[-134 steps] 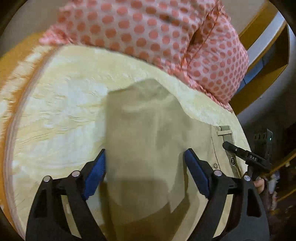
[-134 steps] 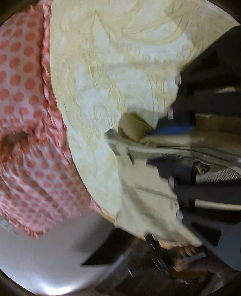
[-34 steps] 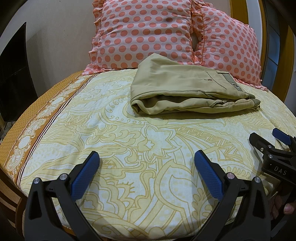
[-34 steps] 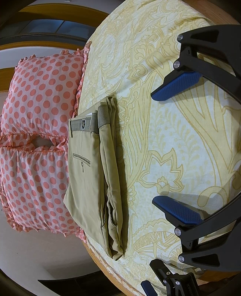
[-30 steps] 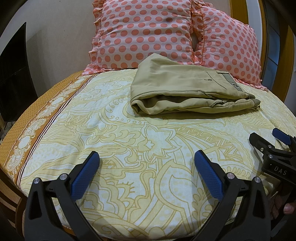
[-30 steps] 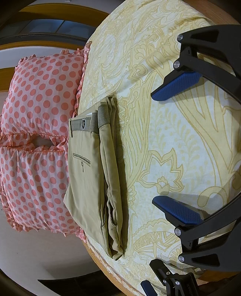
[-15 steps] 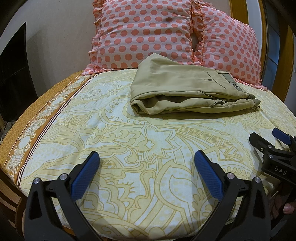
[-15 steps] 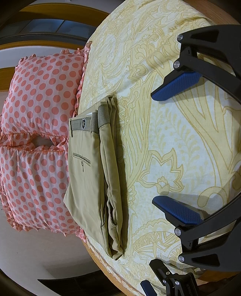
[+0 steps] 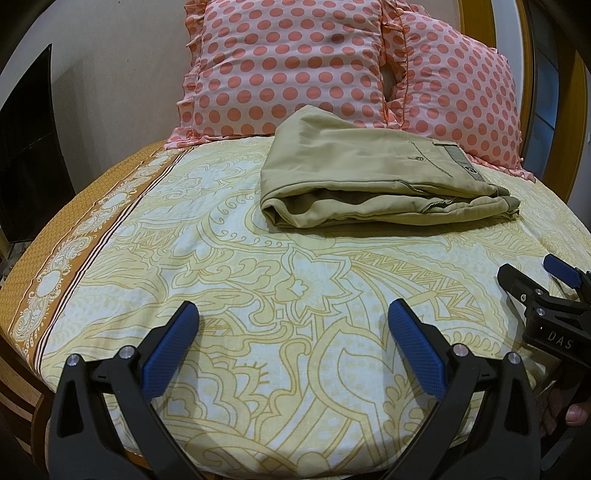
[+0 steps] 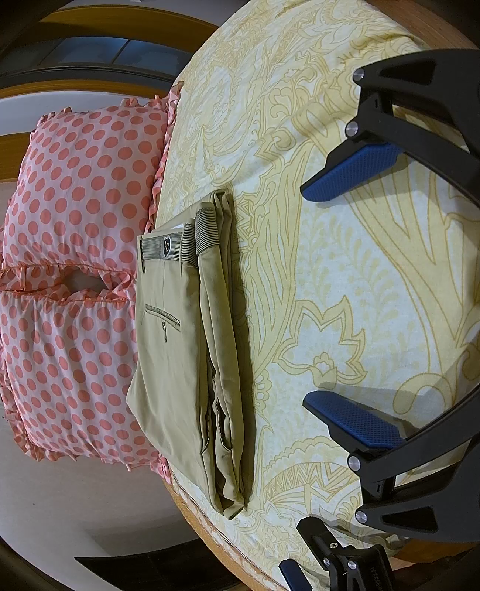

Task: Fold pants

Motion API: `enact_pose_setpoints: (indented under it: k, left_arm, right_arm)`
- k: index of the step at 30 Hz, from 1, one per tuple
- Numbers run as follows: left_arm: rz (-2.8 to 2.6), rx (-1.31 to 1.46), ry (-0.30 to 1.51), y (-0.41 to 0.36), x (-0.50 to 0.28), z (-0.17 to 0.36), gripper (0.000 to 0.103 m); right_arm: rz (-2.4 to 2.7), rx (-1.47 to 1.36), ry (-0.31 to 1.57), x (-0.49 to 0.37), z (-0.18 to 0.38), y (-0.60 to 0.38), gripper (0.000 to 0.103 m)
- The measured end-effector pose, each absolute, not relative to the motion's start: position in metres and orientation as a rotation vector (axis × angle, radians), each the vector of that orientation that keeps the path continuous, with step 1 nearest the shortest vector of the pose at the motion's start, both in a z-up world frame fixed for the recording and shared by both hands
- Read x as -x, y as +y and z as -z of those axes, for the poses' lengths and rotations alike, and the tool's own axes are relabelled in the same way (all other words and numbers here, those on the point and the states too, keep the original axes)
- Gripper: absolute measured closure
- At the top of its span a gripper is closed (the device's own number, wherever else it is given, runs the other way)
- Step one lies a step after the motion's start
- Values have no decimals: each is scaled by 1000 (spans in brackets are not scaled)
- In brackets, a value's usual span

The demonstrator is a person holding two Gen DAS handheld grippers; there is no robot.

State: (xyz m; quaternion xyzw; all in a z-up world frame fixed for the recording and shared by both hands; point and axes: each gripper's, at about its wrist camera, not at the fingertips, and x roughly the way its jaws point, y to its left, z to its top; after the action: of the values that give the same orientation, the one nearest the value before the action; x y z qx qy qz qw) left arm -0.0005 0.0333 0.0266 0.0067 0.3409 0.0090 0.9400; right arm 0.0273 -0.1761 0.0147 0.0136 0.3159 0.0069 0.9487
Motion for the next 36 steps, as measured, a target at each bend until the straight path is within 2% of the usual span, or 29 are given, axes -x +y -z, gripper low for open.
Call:
enact_pose_setpoints:
  k: [36]
  left_arm:
    - [-11,-15,703,35,-1,-27,2]
  right_arm:
    - [-14,-28,641,-28,-14,-176,1]
